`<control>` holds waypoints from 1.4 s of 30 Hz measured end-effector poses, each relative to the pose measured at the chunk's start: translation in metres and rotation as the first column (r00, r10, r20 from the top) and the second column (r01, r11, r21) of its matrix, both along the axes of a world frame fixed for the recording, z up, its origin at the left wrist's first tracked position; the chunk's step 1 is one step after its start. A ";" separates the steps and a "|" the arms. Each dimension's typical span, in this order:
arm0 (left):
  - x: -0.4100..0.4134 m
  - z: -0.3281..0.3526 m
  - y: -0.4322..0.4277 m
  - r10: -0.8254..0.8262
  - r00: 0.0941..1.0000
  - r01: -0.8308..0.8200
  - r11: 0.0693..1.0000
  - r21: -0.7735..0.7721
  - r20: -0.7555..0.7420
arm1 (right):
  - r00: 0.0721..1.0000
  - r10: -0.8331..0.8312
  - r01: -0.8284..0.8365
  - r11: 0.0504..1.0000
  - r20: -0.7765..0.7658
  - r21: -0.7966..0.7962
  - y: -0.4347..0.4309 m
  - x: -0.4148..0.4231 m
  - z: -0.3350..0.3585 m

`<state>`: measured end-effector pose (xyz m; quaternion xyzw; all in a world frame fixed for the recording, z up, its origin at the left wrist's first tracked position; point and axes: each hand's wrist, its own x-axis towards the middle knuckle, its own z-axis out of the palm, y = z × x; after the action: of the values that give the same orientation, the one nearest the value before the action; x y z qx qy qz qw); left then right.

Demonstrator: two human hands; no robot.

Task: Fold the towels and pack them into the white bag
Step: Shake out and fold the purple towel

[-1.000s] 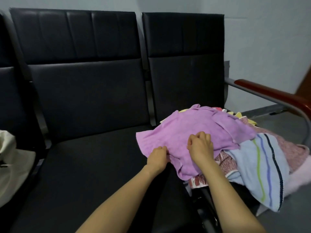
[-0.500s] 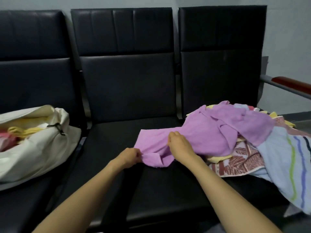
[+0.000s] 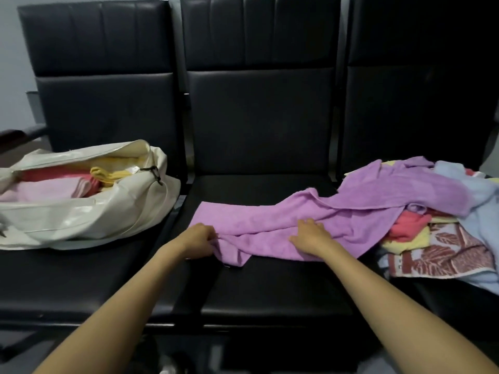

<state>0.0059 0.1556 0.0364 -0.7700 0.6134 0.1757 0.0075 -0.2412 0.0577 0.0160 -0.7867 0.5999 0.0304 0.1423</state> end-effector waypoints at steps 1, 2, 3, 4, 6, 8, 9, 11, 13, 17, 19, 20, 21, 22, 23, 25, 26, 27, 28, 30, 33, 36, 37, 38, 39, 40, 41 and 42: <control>0.000 -0.004 0.000 -0.006 0.977 -0.002 0.999 -0.036 -0.213 | 0.998 0.046 -0.046 0.999 0.032 -0.003 0.003 0.002 -0.002; -0.002 -0.003 0.001 -0.021 0.910 0.013 1.000 -0.022 -0.413 | 0.989 0.111 -0.111 0.994 0.096 0.001 0.007 0.006 -0.003; -0.003 -0.003 0.002 -0.023 0.833 0.046 0.999 0.027 -0.552 | 0.968 0.182 -0.187 0.982 0.171 0.015 0.014 0.010 -0.002; -0.006 -0.001 0.001 -0.032 0.769 0.102 0.992 0.073 -0.639 | 0.936 0.259 -0.274 0.961 0.239 0.032 0.022 0.015 0.000; -0.010 -0.001 -0.004 -0.051 0.664 0.117 0.993 0.036 -0.746 | 0.853 0.420 -0.462 0.884 0.309 0.074 0.037 0.022 0.009; -0.017 0.000 -0.010 -0.054 0.598 -0.071 0.990 -0.120 -0.800 | 0.777 0.495 -0.588 0.791 0.390 0.168 0.044 0.022 0.018; -0.018 -0.003 -0.014 -0.060 0.655 -0.166 0.961 -0.220 -0.754 | 0.767 0.475 -0.601 0.768 0.432 0.222 0.045 0.019 0.022; -0.017 -0.012 -0.022 -0.076 0.845 -0.177 0.895 -0.410 -0.530 | 0.807 0.374 -0.518 0.820 0.457 0.244 0.038 0.012 0.026; -0.021 -0.024 -0.028 -0.176 0.910 -0.023 0.883 -0.469 -0.375 | 0.891 0.309 -0.358 0.929 0.332 0.097 0.022 0.002 0.025; -0.050 -0.036 -0.037 -0.408 0.842 0.214 0.854 -0.474 -0.354 | 0.977 0.191 -0.198 0.978 0.098 0.070 0.003 -0.017 0.020; -0.064 -0.038 -0.043 -0.386 0.851 0.225 0.881 -0.416 -0.357 | 0.994 0.111 -0.110 0.985 -0.006 0.130 0.000 -0.023 0.021; -0.068 -0.039 -0.046 -0.362 0.866 0.225 0.899 -0.377 -0.345 | 0.995 0.069 -0.059 0.989 -0.068 0.133 -0.002 -0.026 0.023; -0.071 -0.040 -0.048 -0.344 0.882 0.230 0.910 -0.344 -0.321 | 0.993 0.024 -0.009 0.992 -0.118 0.125 -0.004 -0.029 0.025; -0.071 -0.040 -0.050 -0.334 0.901 0.239 0.915 -0.325 -0.276 | 0.988 -0.014 0.033 0.992 -0.154 0.121 -0.009 -0.033 0.025; -0.070 -0.038 -0.050 -0.313 0.924 0.230 0.915 -0.330 -0.222 | 0.983 -0.040 0.064 0.989 -0.177 0.137 -0.014 -0.037 0.025; -0.060 -0.034 -0.050 -0.185 0.963 0.084 0.897 -0.434 -0.196 | 0.971 -0.060 0.099 0.983 -0.233 0.156 -0.025 -0.045 0.027; -0.052 -0.031 -0.048 -0.092 0.964 -0.047 0.864 -0.502 -0.249 | 0.958 -0.059 0.104 0.984 -0.281 0.147 -0.028 -0.049 0.029; -0.043 -0.028 -0.045 -0.003 0.947 -0.186 0.810 -0.556 -0.321 | 0.942 -0.053 0.094 0.989 -0.332 0.111 -0.032 -0.052 0.028; -0.034 -0.024 -0.042 0.074 0.921 -0.305 0.748 -0.589 -0.383 | 0.930 -0.042 0.065 0.997 -0.365 0.049 -0.036 -0.054 0.029; -0.017 -0.015 -0.035 0.185 0.892 -0.422 0.666 -0.615 -0.412 | 0.981 0.021 -0.045 0.992 -0.195 -0.119 -0.038 -0.053 0.030; 0.002 -0.013 -0.029 0.381 0.893 -0.443 0.657 -0.609 -0.239 | 0.830 0.096 -0.082 0.995 0.550 -0.049 -0.020 -0.035 0.037; 0.012 -0.025 -0.023 0.492 0.870 -0.461 0.780 -0.424 -0.041 | 0.572 0.083 -0.272 0.958 0.816 0.094 0.001 -0.019 0.055; 0.012 -0.028 -0.022 0.470 0.882 -0.449 0.817 -0.362 -0.035 | 0.596 0.132 -0.324 0.942 0.792 0.087 0.004 -0.017 0.058; 0.012 -0.030 -0.021 0.423 0.903 -0.422 0.846 -0.326 -0.072 | 0.672 0.197 -0.349 0.934 0.714 0.071 0.003 -0.018 0.057; 0.011 -0.030 -0.022 0.357 0.925 -0.380 0.870 -0.313 -0.132 | 0.784 0.265 -0.354 0.934 0.562 0.053 0.000 -0.020 0.053; 0.010 -0.029 -0.022 0.283 0.941 -0.328 0.894 -0.306 -0.183 | 0.881 0.293 -0.335 0.941 0.372 0.052 -0.004 -0.021 0.046; 0.007 -0.026 -0.022 0.215 0.957 -0.266 0.920 -0.287 -0.197 | 0.940 0.276 -0.297 0.952 0.200 0.081 -0.005 -0.022 0.038; 0.006 -0.023 -0.022 0.151 0.976 -0.188 0.946 -0.265 -0.154 | 0.966 0.240 -0.250 0.961 0.094 0.120 -0.006 -0.023 0.030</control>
<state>0.0117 0.1334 0.0135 -0.8002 0.5623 0.1381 -0.1562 -0.2643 0.0520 0.0462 -0.8445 0.4885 0.0561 0.2123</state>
